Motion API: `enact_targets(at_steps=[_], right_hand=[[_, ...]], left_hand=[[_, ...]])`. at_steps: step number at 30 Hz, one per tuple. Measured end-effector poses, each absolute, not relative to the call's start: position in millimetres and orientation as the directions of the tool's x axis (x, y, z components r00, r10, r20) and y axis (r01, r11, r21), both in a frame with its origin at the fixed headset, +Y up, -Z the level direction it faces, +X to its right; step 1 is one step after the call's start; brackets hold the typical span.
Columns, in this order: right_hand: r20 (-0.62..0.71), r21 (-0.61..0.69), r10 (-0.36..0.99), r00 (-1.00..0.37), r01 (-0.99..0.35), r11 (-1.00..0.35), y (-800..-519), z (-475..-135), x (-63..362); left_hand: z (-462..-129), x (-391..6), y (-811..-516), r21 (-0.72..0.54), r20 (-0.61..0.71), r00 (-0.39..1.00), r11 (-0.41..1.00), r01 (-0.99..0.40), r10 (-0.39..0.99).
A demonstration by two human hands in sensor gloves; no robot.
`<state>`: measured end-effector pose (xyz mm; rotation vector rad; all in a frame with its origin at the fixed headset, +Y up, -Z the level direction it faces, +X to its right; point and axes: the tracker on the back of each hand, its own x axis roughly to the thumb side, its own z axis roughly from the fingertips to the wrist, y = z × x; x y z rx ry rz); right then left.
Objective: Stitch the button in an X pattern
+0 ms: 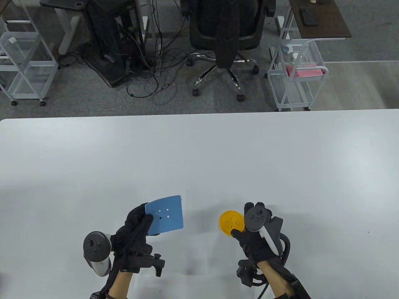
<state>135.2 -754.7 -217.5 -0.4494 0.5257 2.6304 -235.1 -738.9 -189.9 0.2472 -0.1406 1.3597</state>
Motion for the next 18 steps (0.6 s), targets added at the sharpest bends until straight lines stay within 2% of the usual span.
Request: enact_targets(at_steps=[7,18], right_hand=[[-0.406,0.371,0.171,-0.898,-0.333,-0.867,-753,-249,106],[-0.431,0.477,0.044,-0.901,-0.269,-0.837,-762,-269,90]], left_hand=[[-188,-234,-739,0.085,0.251,0.201,0.185,-0.979,0.947],[-186,-235,-738,0.08,0.255,0.184,0.169,-0.982,0.949]])
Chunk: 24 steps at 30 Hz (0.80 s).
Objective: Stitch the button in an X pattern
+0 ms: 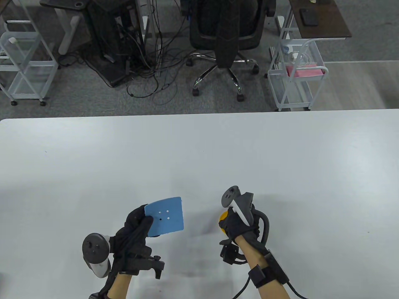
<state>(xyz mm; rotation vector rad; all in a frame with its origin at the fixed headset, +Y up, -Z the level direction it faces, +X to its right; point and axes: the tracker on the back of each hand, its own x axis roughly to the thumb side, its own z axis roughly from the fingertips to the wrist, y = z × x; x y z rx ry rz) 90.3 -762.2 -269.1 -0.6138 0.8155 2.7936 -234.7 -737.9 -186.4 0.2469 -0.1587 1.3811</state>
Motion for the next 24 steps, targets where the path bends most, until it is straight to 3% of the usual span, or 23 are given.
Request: enact_targets(at_steps=[12,24], right_hand=[[-0.455,0.493,0.016,-0.89,-0.267,-0.828,-763.6,-269.9,93.8],[-0.467,0.449,0.1,-0.879,-0.333,-0.829,-767.1,-269.1,96.9]], left_hand=[[-186.1,-234.7,-737.5,0.079,0.25,0.19,0.176,-0.981,0.949],[-185.9,-233.1,-738.3,0.068,0.244,0.191,0.18,-0.981,0.951]])
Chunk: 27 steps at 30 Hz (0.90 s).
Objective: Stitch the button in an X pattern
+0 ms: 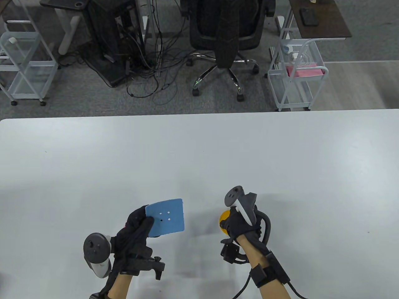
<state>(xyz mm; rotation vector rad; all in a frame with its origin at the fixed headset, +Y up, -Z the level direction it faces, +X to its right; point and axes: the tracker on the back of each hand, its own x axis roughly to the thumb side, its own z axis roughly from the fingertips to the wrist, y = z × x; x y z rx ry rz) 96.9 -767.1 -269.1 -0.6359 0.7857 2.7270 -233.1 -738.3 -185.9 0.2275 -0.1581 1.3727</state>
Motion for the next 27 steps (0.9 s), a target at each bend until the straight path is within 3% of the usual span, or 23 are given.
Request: enact_targets(at_steps=[11,18,27], right_hand=[[-0.427,0.347,0.139,-0.894,-0.303,-0.887,-755,-263,91],[-0.376,0.331,0.39,-0.84,-0.515,-0.79,-743,-261,99],[-0.179,0.235,0.821,-0.542,-0.834,-0.499,-710,-249,96]], left_hand=[[-186,-233,-738,0.069,0.244,0.19,0.178,-0.982,0.951],[-186,-233,-739,0.068,0.239,0.192,0.181,-0.981,0.952],[-186,-229,-742,0.055,0.221,0.193,0.186,-0.981,0.956]])
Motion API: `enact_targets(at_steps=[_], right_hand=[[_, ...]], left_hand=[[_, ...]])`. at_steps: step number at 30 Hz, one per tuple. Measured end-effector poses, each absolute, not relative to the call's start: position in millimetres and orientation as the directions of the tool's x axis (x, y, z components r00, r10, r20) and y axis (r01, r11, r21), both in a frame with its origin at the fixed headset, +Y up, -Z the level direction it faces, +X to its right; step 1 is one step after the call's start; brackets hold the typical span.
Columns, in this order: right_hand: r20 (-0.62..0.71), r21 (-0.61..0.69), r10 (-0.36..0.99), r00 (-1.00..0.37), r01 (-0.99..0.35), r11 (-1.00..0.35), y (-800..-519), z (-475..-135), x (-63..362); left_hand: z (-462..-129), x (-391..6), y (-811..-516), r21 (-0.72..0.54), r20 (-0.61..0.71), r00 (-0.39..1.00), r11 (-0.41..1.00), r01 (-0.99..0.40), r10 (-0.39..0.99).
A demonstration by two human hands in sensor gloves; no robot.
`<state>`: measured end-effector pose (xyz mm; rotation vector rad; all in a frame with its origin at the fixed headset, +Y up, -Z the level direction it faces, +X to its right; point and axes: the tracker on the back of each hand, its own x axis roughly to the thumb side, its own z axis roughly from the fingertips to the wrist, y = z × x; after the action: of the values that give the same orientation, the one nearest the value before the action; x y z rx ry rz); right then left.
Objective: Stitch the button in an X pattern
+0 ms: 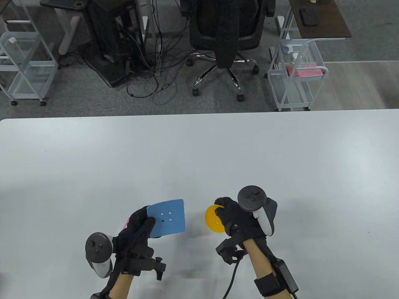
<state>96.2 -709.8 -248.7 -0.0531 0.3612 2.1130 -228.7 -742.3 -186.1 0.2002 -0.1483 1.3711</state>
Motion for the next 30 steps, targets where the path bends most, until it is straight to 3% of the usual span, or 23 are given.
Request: enact_targets(at_steps=[3,9,15,20,30], right_hand=[[-0.135,0.224,0.874,-0.466,-0.874,-0.432,-697,-241,88],[-0.007,0.076,0.903,-0.43,-0.9,-0.429,-663,-223,73],[0.113,0.104,0.933,-0.342,-0.93,-0.353,-645,-210,52],[0.173,0.062,0.867,-0.468,-0.873,-0.484,-647,-204,26],[0.19,-0.001,0.794,-0.578,-0.808,-0.589,-657,-200,9]], left_hand=[[-186,-226,-744,0.047,0.213,0.188,0.183,-0.982,0.959],[-185,-222,-746,0.044,0.196,0.183,0.177,-0.983,0.963],[-186,-219,-747,0.011,0.196,0.162,0.163,-0.987,0.967],[-185,-215,-747,-0.004,0.194,0.13,0.134,-0.991,0.972],[-185,-214,-746,-0.042,0.196,0.048,0.057,-0.998,0.979]])
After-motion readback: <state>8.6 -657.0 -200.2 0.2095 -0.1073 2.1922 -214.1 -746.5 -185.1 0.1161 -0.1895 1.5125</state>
